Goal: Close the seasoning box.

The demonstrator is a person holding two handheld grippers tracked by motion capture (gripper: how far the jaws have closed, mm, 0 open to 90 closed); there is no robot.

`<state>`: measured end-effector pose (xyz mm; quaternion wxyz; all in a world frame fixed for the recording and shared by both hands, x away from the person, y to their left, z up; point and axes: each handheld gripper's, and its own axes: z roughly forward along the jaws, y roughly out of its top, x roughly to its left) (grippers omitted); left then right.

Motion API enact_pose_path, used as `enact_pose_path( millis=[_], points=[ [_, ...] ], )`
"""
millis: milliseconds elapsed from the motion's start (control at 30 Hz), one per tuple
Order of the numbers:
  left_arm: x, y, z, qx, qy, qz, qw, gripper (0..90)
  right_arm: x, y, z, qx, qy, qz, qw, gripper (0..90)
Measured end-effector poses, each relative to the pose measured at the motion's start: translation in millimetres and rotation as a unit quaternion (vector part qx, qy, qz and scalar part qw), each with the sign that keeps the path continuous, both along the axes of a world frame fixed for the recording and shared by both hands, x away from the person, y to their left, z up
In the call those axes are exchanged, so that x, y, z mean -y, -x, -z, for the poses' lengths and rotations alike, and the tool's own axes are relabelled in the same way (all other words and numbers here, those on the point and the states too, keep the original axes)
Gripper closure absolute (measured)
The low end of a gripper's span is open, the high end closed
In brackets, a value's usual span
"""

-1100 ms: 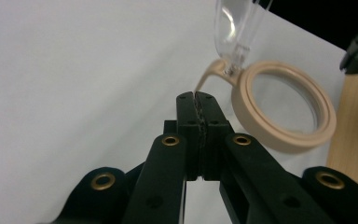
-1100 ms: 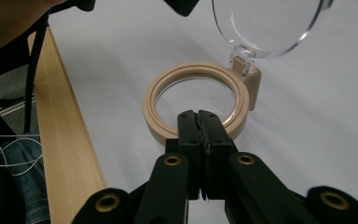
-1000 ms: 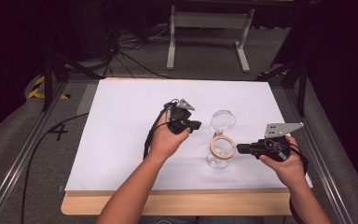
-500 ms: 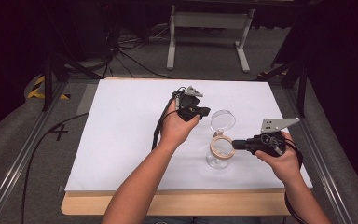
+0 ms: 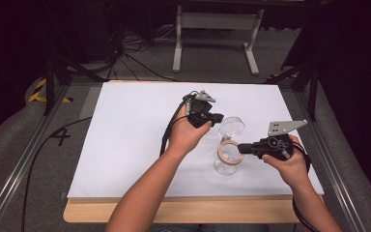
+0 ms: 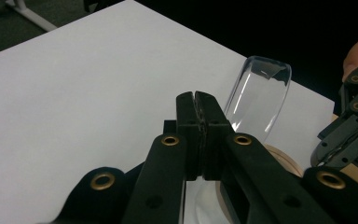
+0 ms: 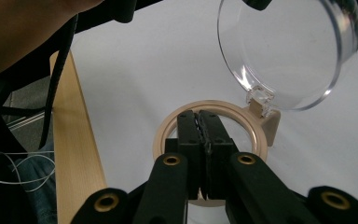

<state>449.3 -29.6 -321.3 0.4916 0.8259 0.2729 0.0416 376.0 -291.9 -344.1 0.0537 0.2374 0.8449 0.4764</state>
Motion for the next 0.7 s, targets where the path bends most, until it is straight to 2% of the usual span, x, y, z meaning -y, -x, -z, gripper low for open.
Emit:
enact_pose_path(
  millis=[200,700],
  points=[
    [4.4,8.2,-2.9,0.005,-0.009,0.020,0.9998,88.8,-0.5,1.0,-1.5,0.001,-0.005,-0.003,1.0000,88.1],
    [-3.5,21.2,-7.8,0.017,-0.022,0.023,0.9994,87.4,-1.9,5.2,-5.3,0.002,0.002,-0.017,0.9999,88.9]
  ],
)
